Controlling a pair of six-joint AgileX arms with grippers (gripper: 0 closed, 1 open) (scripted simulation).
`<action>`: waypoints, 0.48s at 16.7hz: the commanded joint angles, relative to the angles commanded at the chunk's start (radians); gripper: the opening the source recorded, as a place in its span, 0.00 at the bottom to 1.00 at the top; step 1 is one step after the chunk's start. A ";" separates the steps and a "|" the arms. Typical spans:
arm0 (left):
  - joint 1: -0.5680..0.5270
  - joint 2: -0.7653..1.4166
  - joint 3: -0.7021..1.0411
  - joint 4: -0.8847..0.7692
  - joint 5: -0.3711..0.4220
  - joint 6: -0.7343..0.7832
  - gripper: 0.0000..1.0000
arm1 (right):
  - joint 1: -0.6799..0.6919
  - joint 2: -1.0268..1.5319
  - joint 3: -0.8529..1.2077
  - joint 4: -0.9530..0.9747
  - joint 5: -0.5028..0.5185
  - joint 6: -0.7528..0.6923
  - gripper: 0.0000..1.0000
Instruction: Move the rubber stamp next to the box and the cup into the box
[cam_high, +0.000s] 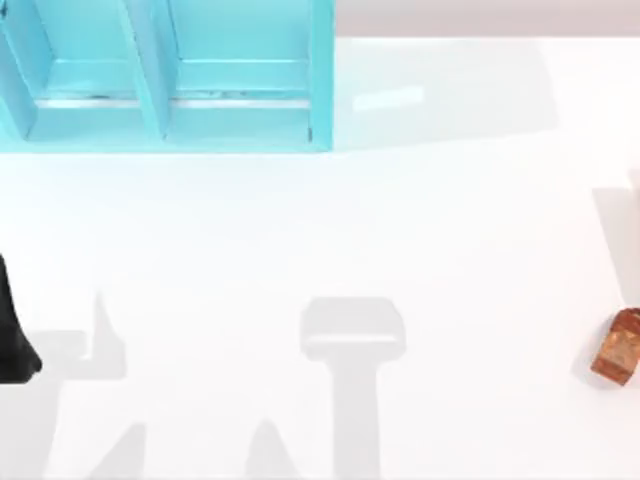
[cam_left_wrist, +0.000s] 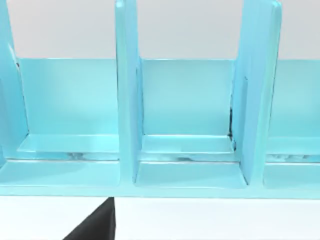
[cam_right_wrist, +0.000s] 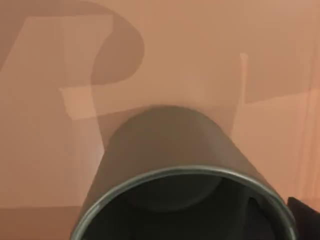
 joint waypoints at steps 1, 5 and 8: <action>0.000 0.000 0.000 0.000 0.000 0.000 1.00 | 0.000 0.000 0.000 0.000 0.000 0.000 0.45; 0.000 0.000 0.000 0.000 0.000 0.000 1.00 | 0.000 0.000 0.000 0.000 0.000 0.000 0.75; 0.000 0.000 0.000 0.000 0.000 0.000 1.00 | 0.000 0.000 0.000 0.000 0.000 0.000 0.98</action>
